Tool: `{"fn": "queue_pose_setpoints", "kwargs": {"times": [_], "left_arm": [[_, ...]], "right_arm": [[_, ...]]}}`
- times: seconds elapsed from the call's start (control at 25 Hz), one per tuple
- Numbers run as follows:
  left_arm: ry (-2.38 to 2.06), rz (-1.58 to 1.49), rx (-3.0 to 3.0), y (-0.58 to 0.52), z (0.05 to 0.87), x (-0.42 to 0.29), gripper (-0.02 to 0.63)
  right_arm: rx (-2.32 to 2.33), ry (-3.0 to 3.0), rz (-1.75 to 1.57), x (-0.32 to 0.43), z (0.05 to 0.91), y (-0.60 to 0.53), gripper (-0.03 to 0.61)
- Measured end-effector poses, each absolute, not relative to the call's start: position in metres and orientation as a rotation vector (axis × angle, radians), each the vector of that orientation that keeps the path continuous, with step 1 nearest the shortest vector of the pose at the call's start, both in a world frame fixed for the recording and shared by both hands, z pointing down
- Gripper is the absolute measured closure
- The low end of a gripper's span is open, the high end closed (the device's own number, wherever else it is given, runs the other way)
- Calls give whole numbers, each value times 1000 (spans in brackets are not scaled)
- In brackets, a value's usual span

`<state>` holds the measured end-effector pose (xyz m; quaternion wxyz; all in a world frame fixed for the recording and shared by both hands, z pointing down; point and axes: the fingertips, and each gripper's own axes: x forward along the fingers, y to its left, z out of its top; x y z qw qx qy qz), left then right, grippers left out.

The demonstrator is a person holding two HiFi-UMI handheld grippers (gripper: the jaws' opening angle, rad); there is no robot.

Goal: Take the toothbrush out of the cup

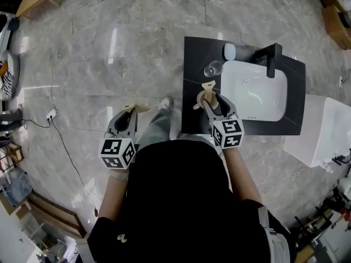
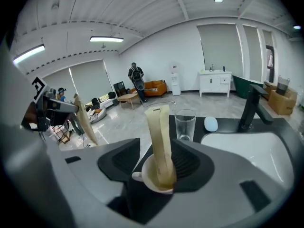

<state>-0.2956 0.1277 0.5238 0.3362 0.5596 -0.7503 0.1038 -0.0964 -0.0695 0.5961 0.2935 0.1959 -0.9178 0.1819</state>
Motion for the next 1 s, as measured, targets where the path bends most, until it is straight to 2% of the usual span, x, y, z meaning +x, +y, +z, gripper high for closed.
{"fn": "queue_pose_setpoints", "kwargs": {"times": [0.4,0.48,0.64,1.0], "left_arm": [[-2021,237,1336,164,529,-308,572],[-2029,228,1324,168,529,-310,572],[-2046,216,1303,174,528,-315,572],[-2037,215,1323,169,529,-317,572]], "right_arm": [[560,-2323,403,-104,628,-84,374],[571,-2316,387,-105,629,-86,445],[572,-2304,390,-108,632,-86,502],[576,-2290,375,-109,632,-88,525]]}}
